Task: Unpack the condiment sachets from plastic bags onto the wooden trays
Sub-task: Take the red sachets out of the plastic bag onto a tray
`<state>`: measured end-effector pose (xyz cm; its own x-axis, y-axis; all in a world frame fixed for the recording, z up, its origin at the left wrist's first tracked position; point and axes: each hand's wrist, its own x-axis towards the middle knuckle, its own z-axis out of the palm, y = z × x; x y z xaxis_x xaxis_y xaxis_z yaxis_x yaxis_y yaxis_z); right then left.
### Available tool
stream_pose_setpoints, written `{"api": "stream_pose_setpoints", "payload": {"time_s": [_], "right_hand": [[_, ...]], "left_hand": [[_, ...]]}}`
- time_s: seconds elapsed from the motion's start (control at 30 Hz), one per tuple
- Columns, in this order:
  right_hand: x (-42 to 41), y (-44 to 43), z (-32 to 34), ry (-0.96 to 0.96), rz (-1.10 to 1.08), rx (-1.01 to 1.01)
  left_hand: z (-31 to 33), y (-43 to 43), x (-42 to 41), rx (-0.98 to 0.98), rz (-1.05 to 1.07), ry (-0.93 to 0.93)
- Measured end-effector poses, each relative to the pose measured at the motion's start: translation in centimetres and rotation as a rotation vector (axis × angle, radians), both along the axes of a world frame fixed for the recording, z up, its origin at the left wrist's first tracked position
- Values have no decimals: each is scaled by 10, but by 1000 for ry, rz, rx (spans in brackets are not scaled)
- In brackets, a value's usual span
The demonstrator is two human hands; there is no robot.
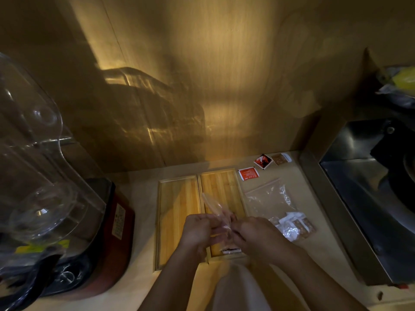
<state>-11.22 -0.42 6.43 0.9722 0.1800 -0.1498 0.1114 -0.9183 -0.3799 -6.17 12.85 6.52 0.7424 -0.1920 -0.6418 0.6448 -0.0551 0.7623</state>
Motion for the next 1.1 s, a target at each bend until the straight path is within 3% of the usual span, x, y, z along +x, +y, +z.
{"api": "stream_pose_setpoints", "payload": {"time_s": [0.27,0.43,0.7,0.87,1.1], "right_hand": [[3,7,-2,-109,-229,305],[8,6,-4,-52,-246,372],[9,3,-9,37,-364,699],[17,3,-20,93,-439,719],[32,3,-6,293,-304,521]], "left_hand": [[-6,0,-2,-69,1,-21],[-11,1,-2,-75,-41,-113],[-18,5,3,-120,-111,-193],[-24,6,9,-96,-141,-235],[-33,9,12,-80,-100,-340]]}}
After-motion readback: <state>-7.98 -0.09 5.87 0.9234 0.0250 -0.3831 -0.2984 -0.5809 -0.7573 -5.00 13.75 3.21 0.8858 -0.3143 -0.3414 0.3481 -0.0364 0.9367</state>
